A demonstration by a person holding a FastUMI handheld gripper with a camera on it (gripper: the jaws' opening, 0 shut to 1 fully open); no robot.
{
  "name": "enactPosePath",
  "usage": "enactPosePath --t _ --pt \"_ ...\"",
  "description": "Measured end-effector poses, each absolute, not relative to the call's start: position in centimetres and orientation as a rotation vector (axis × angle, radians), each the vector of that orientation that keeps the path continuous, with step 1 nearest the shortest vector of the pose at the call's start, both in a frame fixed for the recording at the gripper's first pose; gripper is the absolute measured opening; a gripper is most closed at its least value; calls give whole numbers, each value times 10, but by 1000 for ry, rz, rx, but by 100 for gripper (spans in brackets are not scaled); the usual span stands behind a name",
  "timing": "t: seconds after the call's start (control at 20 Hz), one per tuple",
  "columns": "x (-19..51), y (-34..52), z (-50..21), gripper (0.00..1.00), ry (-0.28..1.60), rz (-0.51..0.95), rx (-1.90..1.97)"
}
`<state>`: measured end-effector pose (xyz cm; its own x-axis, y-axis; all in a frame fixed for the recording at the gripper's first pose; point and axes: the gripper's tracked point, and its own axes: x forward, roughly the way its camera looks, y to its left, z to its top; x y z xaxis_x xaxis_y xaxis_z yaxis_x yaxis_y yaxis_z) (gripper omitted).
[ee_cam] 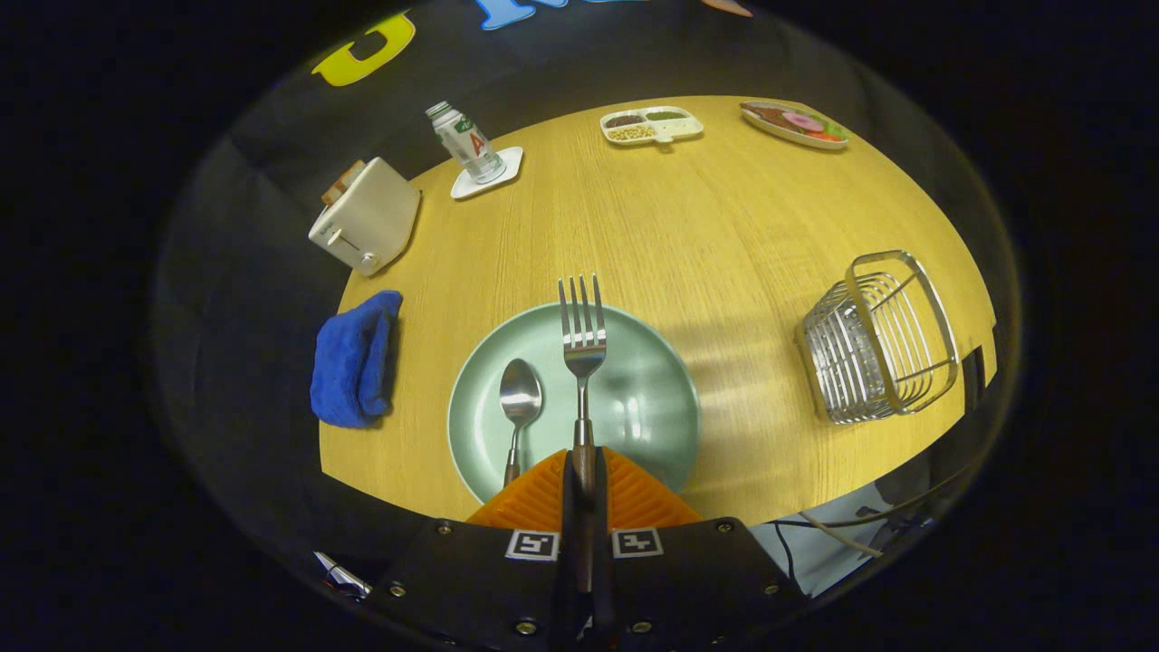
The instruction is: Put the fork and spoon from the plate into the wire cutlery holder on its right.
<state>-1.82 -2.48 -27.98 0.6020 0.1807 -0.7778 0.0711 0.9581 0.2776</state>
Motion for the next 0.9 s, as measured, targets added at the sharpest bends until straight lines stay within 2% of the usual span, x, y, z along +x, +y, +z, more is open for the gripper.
enactPosePath --t 0.55,0.9 --pt "-45 -153 -249 7 873 -147 327" --pt "-71 -186 -267 7 988 -219 341"
